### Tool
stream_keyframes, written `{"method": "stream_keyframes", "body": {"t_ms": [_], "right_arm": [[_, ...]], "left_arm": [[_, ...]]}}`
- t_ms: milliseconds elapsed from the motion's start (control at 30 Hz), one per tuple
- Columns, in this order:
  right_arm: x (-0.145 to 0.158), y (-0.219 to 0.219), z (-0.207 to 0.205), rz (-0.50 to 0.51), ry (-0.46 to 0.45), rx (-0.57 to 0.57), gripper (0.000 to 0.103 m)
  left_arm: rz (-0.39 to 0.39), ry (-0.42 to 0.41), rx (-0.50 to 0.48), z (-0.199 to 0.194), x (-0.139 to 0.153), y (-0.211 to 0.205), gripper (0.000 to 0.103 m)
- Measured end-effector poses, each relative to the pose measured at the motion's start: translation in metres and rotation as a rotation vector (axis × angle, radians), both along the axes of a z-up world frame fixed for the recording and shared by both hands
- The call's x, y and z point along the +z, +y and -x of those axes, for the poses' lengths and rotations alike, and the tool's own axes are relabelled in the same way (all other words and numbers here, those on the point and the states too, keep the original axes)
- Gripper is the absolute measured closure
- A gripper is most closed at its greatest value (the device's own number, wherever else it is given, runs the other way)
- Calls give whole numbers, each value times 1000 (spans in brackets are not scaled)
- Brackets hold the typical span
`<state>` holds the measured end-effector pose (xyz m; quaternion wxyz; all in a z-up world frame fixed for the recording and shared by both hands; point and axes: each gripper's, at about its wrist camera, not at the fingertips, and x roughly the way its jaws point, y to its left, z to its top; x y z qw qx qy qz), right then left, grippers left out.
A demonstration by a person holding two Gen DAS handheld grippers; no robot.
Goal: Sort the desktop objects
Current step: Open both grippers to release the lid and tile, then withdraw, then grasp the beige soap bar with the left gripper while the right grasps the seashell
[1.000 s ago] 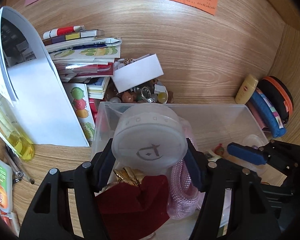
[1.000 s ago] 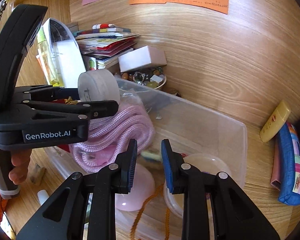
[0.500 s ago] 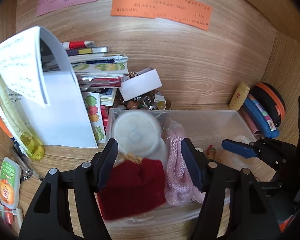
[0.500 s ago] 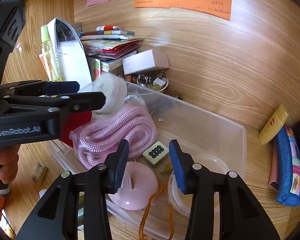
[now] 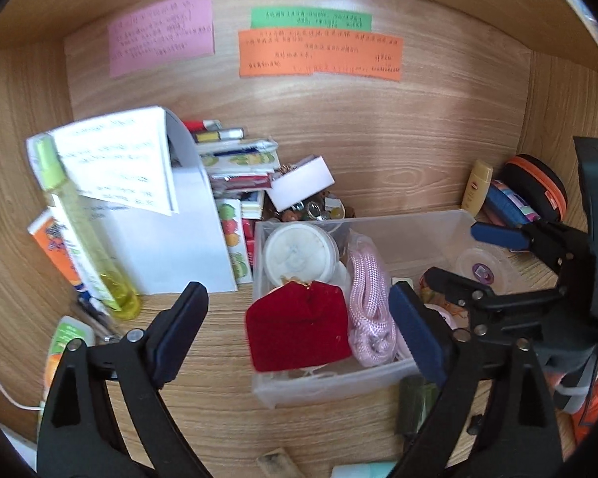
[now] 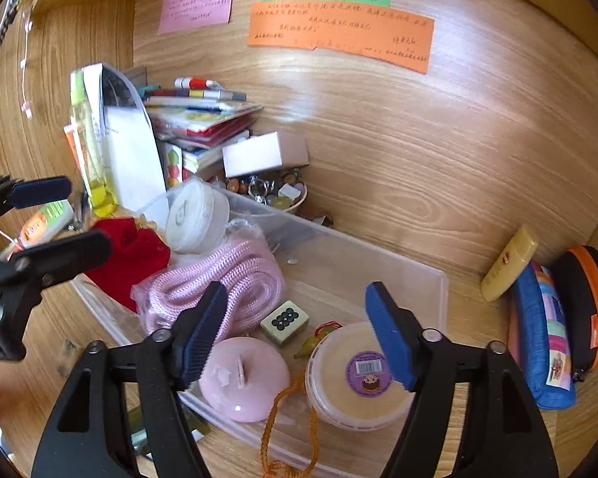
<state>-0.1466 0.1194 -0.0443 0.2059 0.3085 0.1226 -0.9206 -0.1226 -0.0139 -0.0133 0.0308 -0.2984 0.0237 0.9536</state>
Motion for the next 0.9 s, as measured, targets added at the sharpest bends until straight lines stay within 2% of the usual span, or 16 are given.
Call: {"method": "stream_keyframes", "body": {"t_ms": [67, 233, 467, 733, 900], "right_arm": [[7, 3, -7, 16, 15, -4, 22], [23, 13, -30, 43, 42, 9, 20], [28, 30, -64, 23, 90, 7, 12], [9, 56, -90, -21, 68, 0, 11], [-8, 67, -97, -41, 25, -17, 11]], "left_arm": [[10, 13, -6, -9, 4, -1, 9], [16, 22, -11, -28, 5, -6, 8], [39, 9, 4, -47, -2, -15, 7], [78, -59, 14, -61, -28, -27, 7], [81, -131, 7, -65, -52, -41, 7]]}}
